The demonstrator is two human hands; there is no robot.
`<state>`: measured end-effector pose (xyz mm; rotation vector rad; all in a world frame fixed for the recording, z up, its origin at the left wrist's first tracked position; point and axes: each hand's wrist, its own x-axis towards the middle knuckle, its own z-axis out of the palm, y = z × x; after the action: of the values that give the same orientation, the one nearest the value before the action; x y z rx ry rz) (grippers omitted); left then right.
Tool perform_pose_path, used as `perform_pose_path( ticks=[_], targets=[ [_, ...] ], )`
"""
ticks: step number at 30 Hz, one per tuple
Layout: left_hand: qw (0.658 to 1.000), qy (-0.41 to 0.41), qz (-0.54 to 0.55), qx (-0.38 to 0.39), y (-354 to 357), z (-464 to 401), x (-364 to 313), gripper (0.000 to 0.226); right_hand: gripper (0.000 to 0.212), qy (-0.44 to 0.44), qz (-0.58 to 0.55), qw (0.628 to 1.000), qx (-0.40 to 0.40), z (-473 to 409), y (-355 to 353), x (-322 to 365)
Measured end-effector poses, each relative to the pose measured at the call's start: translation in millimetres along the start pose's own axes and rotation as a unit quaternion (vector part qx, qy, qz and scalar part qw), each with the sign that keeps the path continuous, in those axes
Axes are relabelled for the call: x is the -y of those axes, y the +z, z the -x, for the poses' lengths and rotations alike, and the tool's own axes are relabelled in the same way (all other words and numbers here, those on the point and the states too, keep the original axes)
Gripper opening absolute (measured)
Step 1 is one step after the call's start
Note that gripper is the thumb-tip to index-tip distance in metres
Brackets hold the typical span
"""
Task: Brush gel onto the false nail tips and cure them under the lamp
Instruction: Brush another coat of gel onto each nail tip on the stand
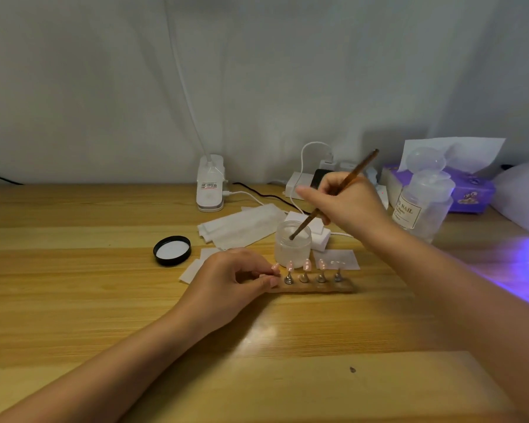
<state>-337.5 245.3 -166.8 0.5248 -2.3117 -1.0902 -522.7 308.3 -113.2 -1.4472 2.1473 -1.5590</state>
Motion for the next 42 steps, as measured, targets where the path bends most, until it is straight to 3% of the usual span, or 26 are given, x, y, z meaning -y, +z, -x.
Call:
perform_pose_path(
  ticks=[4,9,18,25,30,33,36,42],
  targets=[
    [1.0,0.003,0.003,0.0,0.1,0.4,-0.8,0.018,0.033,0.09,-0.074,0.992,-0.055,5.6,-9.9,-4.7],
    [1.0,0.001,-0.004,-0.005,1.1,1.5,-1.4,0.014,0.035,0.155,-0.119,0.979,-0.063,12.1,-14.4,-10.5],
    [1.0,0.009,-0.008,-0.014,1.7,1.8,-0.1,0.009,0.032,0.121,-0.113,0.985,-0.054,18.2,-26.2,-17.8],
    [0.999,0.019,-0.005,-0.037,4.1,2.8,-0.4,0.016,0.031,0.092,-0.146,0.979,-0.112,26.5,-28.0,-14.6],
    [0.996,0.057,-0.043,-0.059,5.6,4.0,-0.2,0.013,0.033,-0.004,-0.192,0.979,-0.074,56.3,-13.2,-1.6],
    [0.995,0.073,-0.038,-0.058,4.5,4.8,0.2,0.013,0.029,-0.142,-0.096,0.984,-0.044,81.4,1.1,-7.1],
    [0.997,0.048,-0.033,-0.058,3.6,5.2,0.8,0.016,0.033,-0.261,0.028,0.963,-0.052,94.2,11.3,-14.8],
    [0.999,0.013,0.011,-0.049,3.6,2.9,0.9,0.023,0.053,-0.262,0.01,0.962,-0.073,96.4,13.2,-18.6]
  ],
)
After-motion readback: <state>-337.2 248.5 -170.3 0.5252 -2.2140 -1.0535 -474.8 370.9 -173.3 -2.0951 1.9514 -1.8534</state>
